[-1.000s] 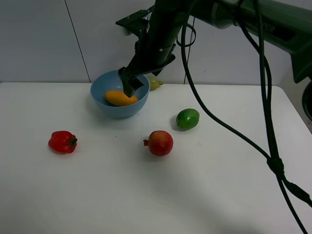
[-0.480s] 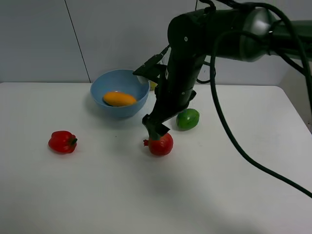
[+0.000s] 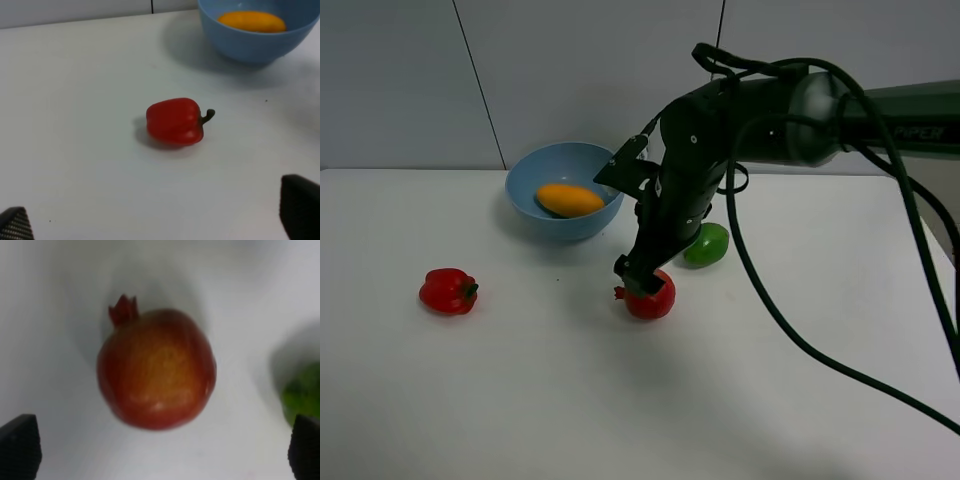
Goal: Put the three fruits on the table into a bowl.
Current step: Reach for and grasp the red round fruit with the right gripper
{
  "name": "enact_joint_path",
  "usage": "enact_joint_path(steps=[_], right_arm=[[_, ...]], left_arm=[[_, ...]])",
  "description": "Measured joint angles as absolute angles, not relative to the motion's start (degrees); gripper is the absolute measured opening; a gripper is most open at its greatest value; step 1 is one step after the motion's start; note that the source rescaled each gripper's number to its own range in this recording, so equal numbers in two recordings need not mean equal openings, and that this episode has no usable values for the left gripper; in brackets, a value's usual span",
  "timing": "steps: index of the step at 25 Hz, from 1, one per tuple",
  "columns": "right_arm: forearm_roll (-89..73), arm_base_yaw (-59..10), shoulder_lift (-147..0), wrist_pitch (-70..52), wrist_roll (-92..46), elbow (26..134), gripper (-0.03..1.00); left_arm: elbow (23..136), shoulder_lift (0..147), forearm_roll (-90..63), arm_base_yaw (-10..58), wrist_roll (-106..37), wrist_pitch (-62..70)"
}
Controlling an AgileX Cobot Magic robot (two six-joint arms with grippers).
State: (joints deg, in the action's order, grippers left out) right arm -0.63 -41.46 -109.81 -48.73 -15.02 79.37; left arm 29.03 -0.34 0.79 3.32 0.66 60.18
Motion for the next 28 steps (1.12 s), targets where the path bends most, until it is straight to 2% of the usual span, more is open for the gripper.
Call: enact_joint_path(steps=[15,28], right_arm=[[-2.18,-41.46,-117.34,-41.68,-18.98,79.19,1.0],[-2.31,-41.46,-122.3,-40.61,-20.0,79.07,1.0]], left_arm=[[29.03,-0.34,0.79,3.32,0.66,60.18],[29.03,-0.34,0.79,3.32,0.66,60.18]])
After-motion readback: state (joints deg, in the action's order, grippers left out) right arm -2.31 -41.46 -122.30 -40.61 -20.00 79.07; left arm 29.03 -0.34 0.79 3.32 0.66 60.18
